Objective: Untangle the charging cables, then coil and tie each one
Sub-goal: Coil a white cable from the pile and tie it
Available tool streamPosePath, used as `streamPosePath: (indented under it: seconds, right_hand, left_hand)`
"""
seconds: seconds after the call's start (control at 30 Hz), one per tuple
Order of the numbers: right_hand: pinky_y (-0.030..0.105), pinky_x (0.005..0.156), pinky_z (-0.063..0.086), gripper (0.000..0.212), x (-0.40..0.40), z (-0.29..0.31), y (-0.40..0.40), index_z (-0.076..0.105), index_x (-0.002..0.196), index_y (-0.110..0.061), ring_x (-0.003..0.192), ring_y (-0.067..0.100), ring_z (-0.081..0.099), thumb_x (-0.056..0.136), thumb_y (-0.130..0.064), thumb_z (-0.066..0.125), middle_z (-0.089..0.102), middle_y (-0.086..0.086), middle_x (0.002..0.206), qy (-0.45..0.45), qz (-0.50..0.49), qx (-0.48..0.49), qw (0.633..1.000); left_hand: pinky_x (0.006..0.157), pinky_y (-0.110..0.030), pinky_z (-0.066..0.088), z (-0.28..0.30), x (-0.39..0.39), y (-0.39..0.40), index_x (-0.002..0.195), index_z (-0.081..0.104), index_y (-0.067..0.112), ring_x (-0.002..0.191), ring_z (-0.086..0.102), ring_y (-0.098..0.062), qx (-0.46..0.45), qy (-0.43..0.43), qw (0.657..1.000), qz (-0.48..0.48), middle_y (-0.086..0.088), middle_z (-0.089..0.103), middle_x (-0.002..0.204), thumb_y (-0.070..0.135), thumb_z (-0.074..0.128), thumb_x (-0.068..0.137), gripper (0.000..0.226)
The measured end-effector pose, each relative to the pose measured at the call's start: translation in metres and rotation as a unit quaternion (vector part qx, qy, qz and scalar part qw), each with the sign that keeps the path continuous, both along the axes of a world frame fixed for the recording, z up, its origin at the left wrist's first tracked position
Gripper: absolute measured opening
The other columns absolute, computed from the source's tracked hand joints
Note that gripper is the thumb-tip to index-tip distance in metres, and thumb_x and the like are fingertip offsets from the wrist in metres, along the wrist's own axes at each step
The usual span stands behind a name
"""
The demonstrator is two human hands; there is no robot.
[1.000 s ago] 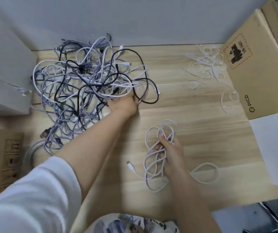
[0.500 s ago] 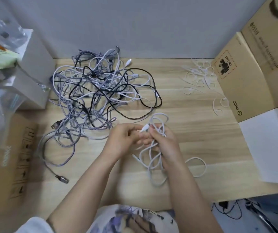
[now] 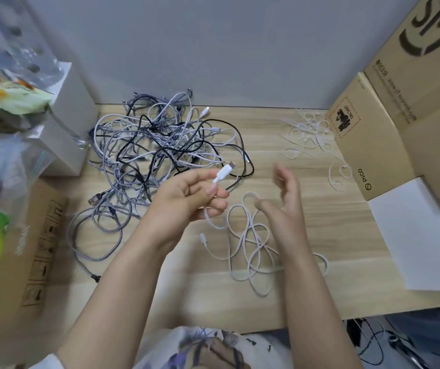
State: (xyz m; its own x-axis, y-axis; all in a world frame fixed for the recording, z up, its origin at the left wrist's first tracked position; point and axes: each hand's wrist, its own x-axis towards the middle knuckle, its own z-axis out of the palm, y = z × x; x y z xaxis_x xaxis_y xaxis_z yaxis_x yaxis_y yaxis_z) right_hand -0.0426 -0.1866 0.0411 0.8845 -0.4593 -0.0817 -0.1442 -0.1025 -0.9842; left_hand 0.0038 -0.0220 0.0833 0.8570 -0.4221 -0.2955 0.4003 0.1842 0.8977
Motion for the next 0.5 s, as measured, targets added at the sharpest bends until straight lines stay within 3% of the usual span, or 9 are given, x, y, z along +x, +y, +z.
streamPosePath:
  seconds: [0.1,0.17,0.27,0.37,0.43,0.5]
  right_hand:
    - [0.018,0.089,0.044,0.029,-0.001,0.022,0.017,0.057,0.111,-0.025,0.1,0.002,0.061,0.082,-0.03,0.059,0.068,-0.014,0.1,0.003,0.234,0.1,0.967]
    - [0.018,0.082,0.047,0.033,-0.005,0.025,0.027,0.058,0.112,-0.02,0.088,0.012,0.063,0.084,-0.039,0.055,0.069,-0.009,0.087,0.011,0.29,0.114,0.95]
    - [0.023,0.069,0.048,0.031,-0.007,0.025,0.029,0.059,0.109,-0.015,0.068,0.014,0.06,0.082,-0.032,0.063,0.064,-0.003,0.07,0.032,0.297,0.084,0.951]
    - [0.019,0.056,0.04,0.017,-0.009,0.027,0.027,0.065,0.099,-0.029,0.052,0.002,0.049,0.084,-0.023,0.061,0.052,-0.012,0.055,0.021,0.27,-0.008,0.963]
    - [0.019,0.056,0.035,0.009,-0.01,0.032,0.027,0.065,0.086,-0.029,0.051,0.001,0.044,0.085,-0.022,0.061,0.051,-0.014,0.056,-0.007,0.249,-0.037,0.968]
    - [0.019,0.053,0.031,0.012,-0.011,0.041,0.027,0.062,0.077,-0.029,0.051,0.001,0.039,0.087,-0.023,0.059,0.05,-0.016,0.055,-0.033,0.227,-0.062,0.971]
  left_hand:
    - [0.053,-0.02,0.053,0.007,-0.003,-0.009,0.098,0.058,0.013,0.052,0.061,-0.004,-0.055,0.021,0.998,0.014,0.003,0.069,0.066,0.005,0.054,0.081,0.019]
    - [0.045,-0.019,0.049,0.01,-0.003,-0.011,0.1,0.057,0.014,0.051,0.061,-0.005,-0.06,0.022,0.997,0.051,0.002,0.07,0.066,0.002,0.053,0.085,0.019]
    - [0.051,-0.019,0.052,0.009,-0.002,-0.009,0.107,0.055,0.019,0.058,0.066,-0.006,-0.058,-0.008,0.992,0.109,0.002,0.07,0.068,-0.003,0.052,0.089,0.029]
    - [0.057,-0.02,0.053,0.006,-0.004,-0.006,0.113,0.055,0.028,0.064,0.068,-0.009,-0.014,-0.064,0.989,0.131,0.001,0.07,0.071,-0.004,0.053,0.09,0.039]
    - [0.059,-0.018,0.051,0.004,-0.005,-0.005,0.106,0.063,0.026,0.066,0.065,-0.006,0.054,-0.106,0.986,0.119,0.0,0.065,0.073,0.002,0.052,0.093,0.03]
    - [0.065,-0.015,0.047,0.0,-0.007,-0.004,0.092,0.07,0.027,0.068,0.06,-0.003,0.113,-0.149,0.979,0.078,0.003,0.063,0.073,0.021,0.053,0.095,0.018]
